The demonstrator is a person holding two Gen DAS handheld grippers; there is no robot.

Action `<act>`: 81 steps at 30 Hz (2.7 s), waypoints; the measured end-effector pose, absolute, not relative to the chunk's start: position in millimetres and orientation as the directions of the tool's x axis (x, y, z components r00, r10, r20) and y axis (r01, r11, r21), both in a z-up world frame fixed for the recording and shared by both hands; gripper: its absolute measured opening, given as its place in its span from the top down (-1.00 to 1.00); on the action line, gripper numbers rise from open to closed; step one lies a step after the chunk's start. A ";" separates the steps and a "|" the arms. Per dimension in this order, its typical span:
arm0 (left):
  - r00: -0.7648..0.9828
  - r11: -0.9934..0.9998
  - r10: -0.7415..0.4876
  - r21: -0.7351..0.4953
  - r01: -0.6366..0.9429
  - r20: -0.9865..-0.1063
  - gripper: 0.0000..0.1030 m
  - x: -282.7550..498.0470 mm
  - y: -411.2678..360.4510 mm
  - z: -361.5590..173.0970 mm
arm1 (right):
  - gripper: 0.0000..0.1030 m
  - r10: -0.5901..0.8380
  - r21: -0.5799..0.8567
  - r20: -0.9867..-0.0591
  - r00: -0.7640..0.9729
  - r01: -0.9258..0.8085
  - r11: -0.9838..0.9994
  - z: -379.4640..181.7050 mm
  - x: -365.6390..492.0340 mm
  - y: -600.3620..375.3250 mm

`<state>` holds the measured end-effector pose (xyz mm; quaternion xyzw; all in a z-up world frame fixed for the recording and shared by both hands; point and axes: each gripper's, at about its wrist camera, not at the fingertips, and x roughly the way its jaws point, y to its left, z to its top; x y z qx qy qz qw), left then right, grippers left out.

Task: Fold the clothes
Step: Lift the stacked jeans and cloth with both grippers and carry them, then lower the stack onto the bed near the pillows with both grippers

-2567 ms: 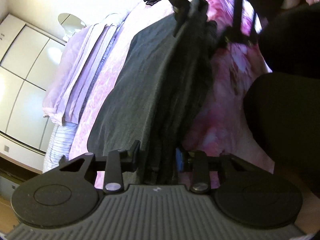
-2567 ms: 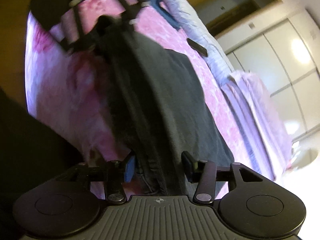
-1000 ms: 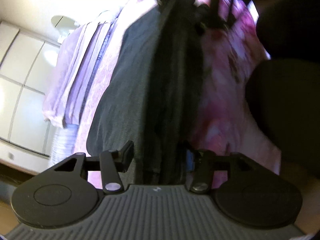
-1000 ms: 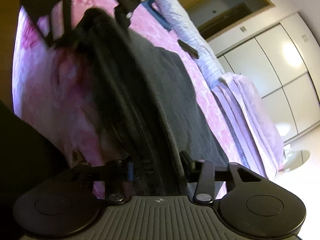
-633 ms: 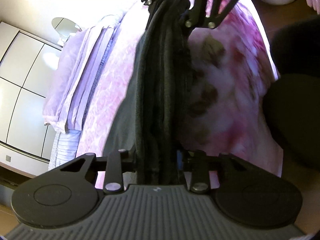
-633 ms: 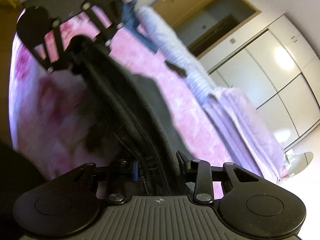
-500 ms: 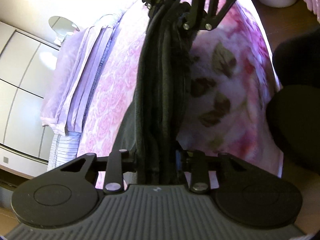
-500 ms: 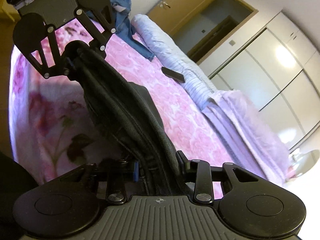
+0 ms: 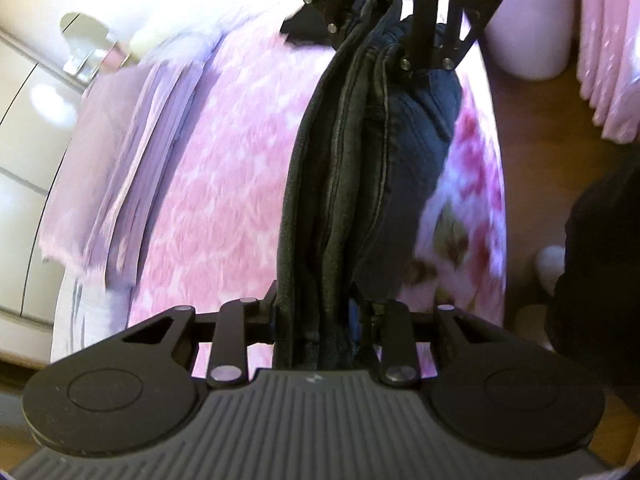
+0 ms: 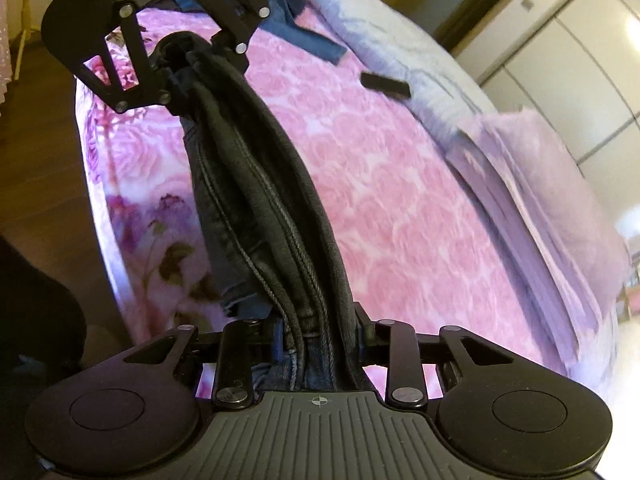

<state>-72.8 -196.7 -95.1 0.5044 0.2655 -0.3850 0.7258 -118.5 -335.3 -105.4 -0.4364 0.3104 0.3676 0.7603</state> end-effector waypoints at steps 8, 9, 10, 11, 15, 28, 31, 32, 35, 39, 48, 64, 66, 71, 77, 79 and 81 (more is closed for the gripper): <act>0.506 0.031 -0.481 0.563 0.826 -0.716 0.47 -43.2 -293.4 -39.0 | 0.42 0.100 -0.485 -0.785 0.611 -0.708 0.513 -25.3 -125.0 -429.9; 0.501 0.012 -0.501 0.573 0.819 -0.706 0.47 -37.6 -309.9 -34.6 | 0.42 0.074 -0.500 -0.777 0.626 -0.683 0.533 -16.7 -122.6 -446.6; 0.498 -0.006 -0.520 0.586 0.810 -0.694 0.47 -30.7 -330.1 -31.3 | 0.42 0.049 -0.514 -0.767 0.639 -0.659 0.549 -8.1 -119.5 -463.7; 0.494 -0.024 -0.539 0.598 0.801 -0.683 0.47 -23.9 -350.2 -28.0 | 0.42 0.027 -0.528 -0.757 0.652 -0.636 0.563 -1.7 -116.0 -480.7; 0.479 -0.078 -0.599 0.642 0.763 -0.642 0.46 5.4 -436.2 -19.5 | 0.42 -0.056 -0.584 -0.713 0.699 -0.548 0.598 11.9 -90.6 -557.2; 0.552 -0.039 -0.535 0.672 0.740 -0.639 0.46 136.3 -763.2 -39.0 | 0.42 -0.056 -0.638 -0.657 0.751 -0.515 0.573 -28.6 59.5 -828.3; 0.555 -0.037 -0.505 0.659 0.751 -0.661 0.46 148.1 -786.6 -75.4 | 0.42 -0.041 -0.651 -0.645 0.763 -0.521 0.553 -50.2 93.5 -871.1; 0.551 -0.042 -0.495 0.651 0.758 -0.672 0.46 149.6 -790.8 -91.1 | 0.42 -0.035 -0.655 -0.641 0.766 -0.523 0.546 -57.4 104.8 -885.4; 0.537 -0.056 -0.462 0.627 0.777 -0.706 0.47 153.9 -803.2 -138.1 | 0.41 -0.019 -0.667 -0.629 0.777 -0.528 0.526 -79.0 138.8 -928.2; 0.517 -0.072 -0.418 0.594 0.801 -0.748 0.47 159.7 -819.7 -200.7 | 0.41 0.007 -0.611 -0.693 0.721 -0.593 0.524 -149.7 152.4 -950.7; 0.494 -0.101 -0.437 0.587 0.804 -0.752 0.45 154.8 -817.5 -261.2 | 0.32 0.049 -0.500 -0.787 0.615 -0.683 0.532 -227.1 115.5 -947.1; 0.497 -0.102 -0.428 0.586 0.804 -0.755 0.36 131.3 -788.0 -285.3 | 0.22 -0.042 -0.531 -0.807 0.589 -0.692 0.489 -235.8 83.6 -913.1; 0.488 -0.088 -0.421 0.570 0.817 -0.764 0.34 131.8 -780.3 -276.3 | 0.17 -0.073 -0.538 -0.810 0.582 -0.686 0.490 -232.7 78.4 -912.6; 0.429 0.076 -0.461 0.448 0.891 -0.777 0.36 137.1 -745.7 -233.3 | 0.15 -0.076 -0.474 -0.832 0.549 -0.634 0.610 -211.3 67.8 -916.3; 0.394 0.283 -0.474 0.288 0.915 -0.787 0.37 169.1 -750.8 -201.7 | 0.16 0.063 -0.238 -0.842 0.535 -0.475 0.847 -157.1 80.3 -929.9; 0.388 0.343 -0.469 0.241 0.908 -0.794 0.40 182.8 -759.3 -194.9 | 0.16 0.107 -0.146 -0.831 0.546 -0.399 0.905 -141.7 87.6 -936.9; 0.371 0.392 -0.458 0.191 0.900 -0.808 0.44 195.7 -768.0 -191.8 | 0.16 0.132 -0.048 -0.824 0.551 -0.301 0.953 -144.8 101.6 -952.4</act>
